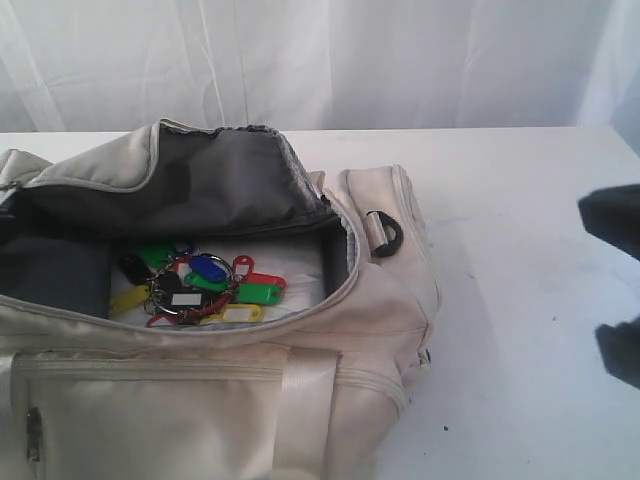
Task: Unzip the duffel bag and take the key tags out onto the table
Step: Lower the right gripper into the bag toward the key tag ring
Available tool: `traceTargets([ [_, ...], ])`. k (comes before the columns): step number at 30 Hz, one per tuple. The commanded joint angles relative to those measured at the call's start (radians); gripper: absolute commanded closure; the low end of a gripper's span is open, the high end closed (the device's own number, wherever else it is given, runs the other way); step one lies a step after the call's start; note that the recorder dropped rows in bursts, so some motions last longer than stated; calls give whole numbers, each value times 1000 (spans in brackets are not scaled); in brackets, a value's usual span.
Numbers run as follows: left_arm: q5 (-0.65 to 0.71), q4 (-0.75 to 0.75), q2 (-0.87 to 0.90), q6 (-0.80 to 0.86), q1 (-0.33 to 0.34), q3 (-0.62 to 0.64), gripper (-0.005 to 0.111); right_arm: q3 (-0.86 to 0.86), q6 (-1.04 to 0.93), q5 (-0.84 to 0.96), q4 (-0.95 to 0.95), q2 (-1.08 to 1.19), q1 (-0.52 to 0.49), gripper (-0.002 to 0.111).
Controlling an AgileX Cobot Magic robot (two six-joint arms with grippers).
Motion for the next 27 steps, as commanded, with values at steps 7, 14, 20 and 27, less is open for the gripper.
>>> traceTargets([
  [7,-176,-31,4,-62,4,87,107,-436,-241,-40,85,362,-39,108],
  [14,-174,-31,4,-80,4,87,107,-666,-634,-40,544,596,-306,108],
  [20,-177,-31,4,-80,4,87,107,-701,-930,-16,930,759,-554,108],
  [27,-198,-31,2,-139,4,87,107,-772,-992,-69,1026,959,-629,108],
])
